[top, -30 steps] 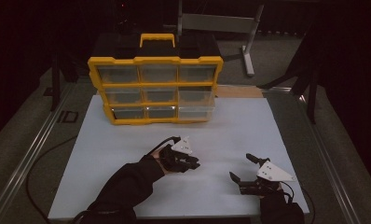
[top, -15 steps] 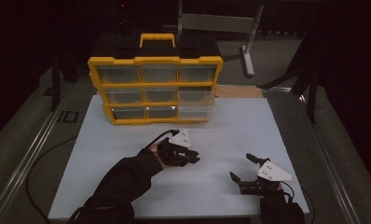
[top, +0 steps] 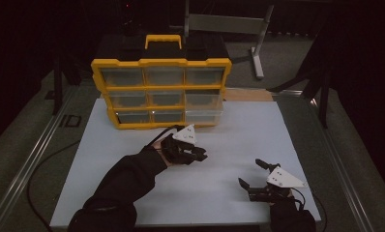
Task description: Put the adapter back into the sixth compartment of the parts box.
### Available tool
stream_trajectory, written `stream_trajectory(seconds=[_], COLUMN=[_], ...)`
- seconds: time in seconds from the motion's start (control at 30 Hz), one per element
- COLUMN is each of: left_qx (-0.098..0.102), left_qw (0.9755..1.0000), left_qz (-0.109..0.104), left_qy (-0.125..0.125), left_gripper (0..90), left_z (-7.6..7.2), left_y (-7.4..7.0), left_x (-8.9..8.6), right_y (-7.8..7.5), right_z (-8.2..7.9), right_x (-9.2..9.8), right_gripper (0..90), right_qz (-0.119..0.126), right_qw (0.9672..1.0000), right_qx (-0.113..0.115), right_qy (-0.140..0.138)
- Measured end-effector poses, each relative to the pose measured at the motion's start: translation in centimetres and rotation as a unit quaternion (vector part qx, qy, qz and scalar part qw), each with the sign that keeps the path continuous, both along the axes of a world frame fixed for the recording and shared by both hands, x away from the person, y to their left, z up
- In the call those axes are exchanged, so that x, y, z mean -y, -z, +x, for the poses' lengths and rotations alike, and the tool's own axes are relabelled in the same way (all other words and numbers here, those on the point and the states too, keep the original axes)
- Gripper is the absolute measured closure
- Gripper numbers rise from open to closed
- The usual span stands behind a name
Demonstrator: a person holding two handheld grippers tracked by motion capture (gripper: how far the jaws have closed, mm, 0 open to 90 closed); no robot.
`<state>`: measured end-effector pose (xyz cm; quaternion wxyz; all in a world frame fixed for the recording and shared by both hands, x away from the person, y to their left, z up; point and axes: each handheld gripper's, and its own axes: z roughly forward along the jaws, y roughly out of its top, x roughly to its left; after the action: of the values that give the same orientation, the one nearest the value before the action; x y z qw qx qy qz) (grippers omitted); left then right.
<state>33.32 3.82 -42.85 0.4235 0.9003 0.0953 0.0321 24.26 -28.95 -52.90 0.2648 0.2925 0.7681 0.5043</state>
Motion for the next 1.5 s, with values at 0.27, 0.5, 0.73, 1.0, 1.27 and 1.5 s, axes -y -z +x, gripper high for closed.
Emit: stream_trajectory(seconds=[0.27,0.5,0.73,1.0,1.27,1.5], left_qx=[0.007,0.01,0.013,0.021,0.027,0.025], left_qw=[1.0,0.9998,0.9993,0.9989,0.9982,0.9969], left_qz=[-0.006,-0.015,-0.029,-0.03,-0.036,-0.049], left_qy=[-0.002,-0.009,-0.02,-0.03,-0.04,-0.057], left_gripper=[76.7,76.7,76.7,76.7,76.7,76.7], left_z=[0.4,1.1,1.8,2.4,3.3,4.2], left_y=[-1.5,-2.9,-4.2,-5.2,-6.6,-7.6], left_x=[-0.1,-0.4,-0.9,-1.0,-0.9,-1.0], right_y=[0.0,0.0,0.0,0.0,0.0,0.0], right_z=[0.0,0.0,0.0,0.0,0.0,0.0], right_x=[0.0,0.0,0.0,0.0,0.0,0.0], right_gripper=[9.6,9.7,9.6,9.7,9.7,9.7], right_qz=[0.0,0.0,0.001,0.001,0.001,0.0], right_qw=[1.0,1.0,1.0,1.0,1.0,1.0], right_qx=[0.0,0.0,0.0,-0.001,0.0,0.001], right_qy=[0.0,0.001,0.0,-0.001,0.0,-0.001])
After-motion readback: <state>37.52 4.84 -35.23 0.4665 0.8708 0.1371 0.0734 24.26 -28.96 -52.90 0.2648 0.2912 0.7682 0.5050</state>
